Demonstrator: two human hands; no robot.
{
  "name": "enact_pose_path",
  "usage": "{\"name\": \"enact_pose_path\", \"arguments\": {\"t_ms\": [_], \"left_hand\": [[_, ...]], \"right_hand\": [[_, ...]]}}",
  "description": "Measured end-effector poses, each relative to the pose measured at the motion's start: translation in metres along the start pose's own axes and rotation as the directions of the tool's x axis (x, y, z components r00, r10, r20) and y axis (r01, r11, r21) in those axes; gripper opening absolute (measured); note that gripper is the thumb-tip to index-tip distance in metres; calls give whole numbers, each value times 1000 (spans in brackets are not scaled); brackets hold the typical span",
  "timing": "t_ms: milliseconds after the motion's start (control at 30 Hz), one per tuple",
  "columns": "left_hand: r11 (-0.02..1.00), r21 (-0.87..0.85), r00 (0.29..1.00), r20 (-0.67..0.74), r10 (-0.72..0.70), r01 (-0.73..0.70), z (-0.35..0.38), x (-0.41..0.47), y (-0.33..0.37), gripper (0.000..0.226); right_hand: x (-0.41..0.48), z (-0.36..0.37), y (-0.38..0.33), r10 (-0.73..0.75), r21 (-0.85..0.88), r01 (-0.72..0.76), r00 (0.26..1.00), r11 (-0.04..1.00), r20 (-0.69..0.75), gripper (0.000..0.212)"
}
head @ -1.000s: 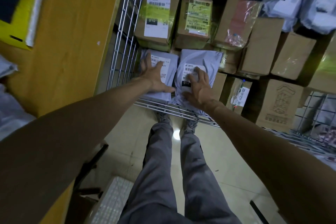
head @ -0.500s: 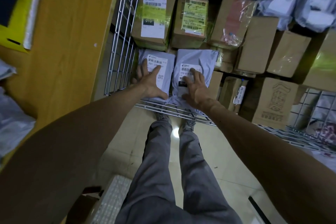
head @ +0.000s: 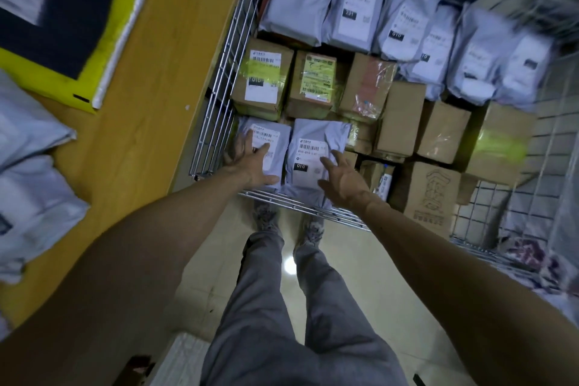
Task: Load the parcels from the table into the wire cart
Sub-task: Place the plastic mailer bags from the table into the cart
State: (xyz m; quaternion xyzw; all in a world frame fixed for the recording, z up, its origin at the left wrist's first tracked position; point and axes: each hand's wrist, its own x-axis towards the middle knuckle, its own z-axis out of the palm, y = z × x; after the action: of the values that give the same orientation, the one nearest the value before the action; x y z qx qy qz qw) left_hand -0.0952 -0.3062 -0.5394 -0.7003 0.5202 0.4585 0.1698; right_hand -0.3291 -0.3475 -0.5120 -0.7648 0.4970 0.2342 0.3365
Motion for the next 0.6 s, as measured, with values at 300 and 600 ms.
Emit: {"name": "enact_pose_path", "arguments": {"t_ms": [300,600], "left_hand": [[985,-168,944,-330,-26,-32,-75,-107,11,63],[969,-237,786,-586,-196,64,-108,-225,4,62]], "right_hand": [[-46,-91,-41,-86,-52,82,993,995,-75,67],[-80,-178,-90,-303,-185,273,939,944,-161,70]]}}
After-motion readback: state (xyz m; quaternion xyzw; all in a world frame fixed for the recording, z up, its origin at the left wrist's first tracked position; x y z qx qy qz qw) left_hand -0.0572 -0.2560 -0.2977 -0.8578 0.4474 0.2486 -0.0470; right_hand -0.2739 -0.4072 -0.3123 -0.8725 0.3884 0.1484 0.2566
